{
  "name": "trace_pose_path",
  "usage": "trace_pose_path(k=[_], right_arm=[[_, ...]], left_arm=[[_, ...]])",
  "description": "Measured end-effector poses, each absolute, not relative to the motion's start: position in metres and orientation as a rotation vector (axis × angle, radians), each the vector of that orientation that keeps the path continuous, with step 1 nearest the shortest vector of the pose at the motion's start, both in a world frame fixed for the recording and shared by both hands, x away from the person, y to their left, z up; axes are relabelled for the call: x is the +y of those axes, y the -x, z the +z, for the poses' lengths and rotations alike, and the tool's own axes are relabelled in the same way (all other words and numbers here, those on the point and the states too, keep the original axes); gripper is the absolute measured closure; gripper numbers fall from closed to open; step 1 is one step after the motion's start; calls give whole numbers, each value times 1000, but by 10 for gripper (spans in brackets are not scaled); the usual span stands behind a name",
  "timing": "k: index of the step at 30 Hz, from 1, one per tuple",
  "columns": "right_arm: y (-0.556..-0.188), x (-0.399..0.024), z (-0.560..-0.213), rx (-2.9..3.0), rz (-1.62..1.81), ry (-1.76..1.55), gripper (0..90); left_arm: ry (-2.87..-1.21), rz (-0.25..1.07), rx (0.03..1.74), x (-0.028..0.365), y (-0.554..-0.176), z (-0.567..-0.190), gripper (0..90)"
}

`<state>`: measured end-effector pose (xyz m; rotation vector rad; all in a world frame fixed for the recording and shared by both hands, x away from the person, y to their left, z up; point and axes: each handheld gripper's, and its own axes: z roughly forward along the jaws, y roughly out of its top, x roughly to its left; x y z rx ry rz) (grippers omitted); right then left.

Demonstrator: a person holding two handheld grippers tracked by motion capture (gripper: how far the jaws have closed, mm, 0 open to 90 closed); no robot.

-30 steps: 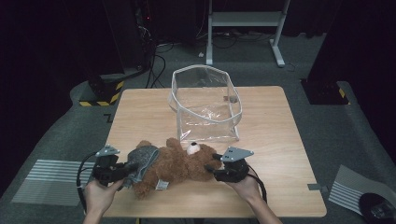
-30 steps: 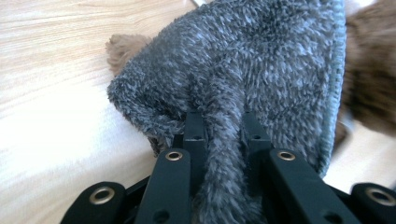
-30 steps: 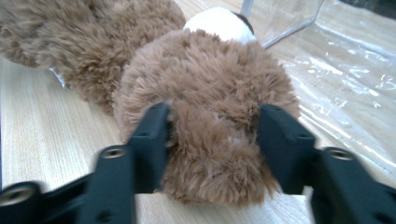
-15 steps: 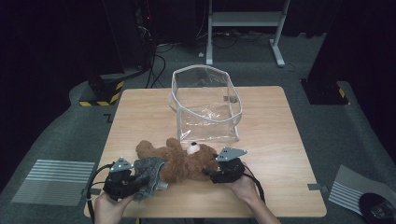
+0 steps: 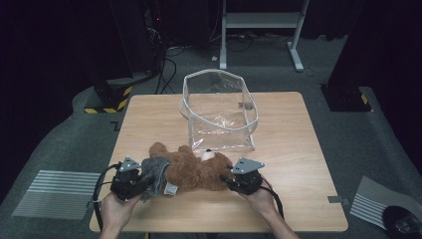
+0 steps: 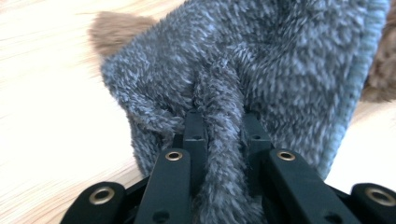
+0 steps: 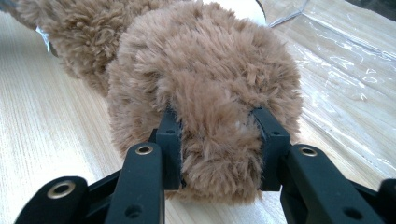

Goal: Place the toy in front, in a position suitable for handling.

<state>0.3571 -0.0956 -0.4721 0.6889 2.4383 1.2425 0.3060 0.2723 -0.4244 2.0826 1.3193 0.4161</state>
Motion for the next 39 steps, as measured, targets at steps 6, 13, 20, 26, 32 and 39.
trace_pose_path(k=[6,13,20,26,32,39], right_arm=[[-358,-96,-471,2441,1249,-694,615],[-356,-98,-471,2455,1248,-658,614],[-354,-103,-472,2463,1253,-636,618],[-357,-103,-471,2471,1267,-640,616],[-357,-105,-471,2479,1269,-628,618],[-357,-110,-471,2500,1281,-592,623]], left_arm=[[-2033,371,1293,282,-308,-411,770],[-2092,341,1228,257,-334,-402,770],[-2104,314,1332,276,-351,-414,770],[-2033,247,1280,280,-356,-412,769],[-2079,274,1248,263,-370,-411,769],[-2044,287,1322,284,-373,-417,769]])
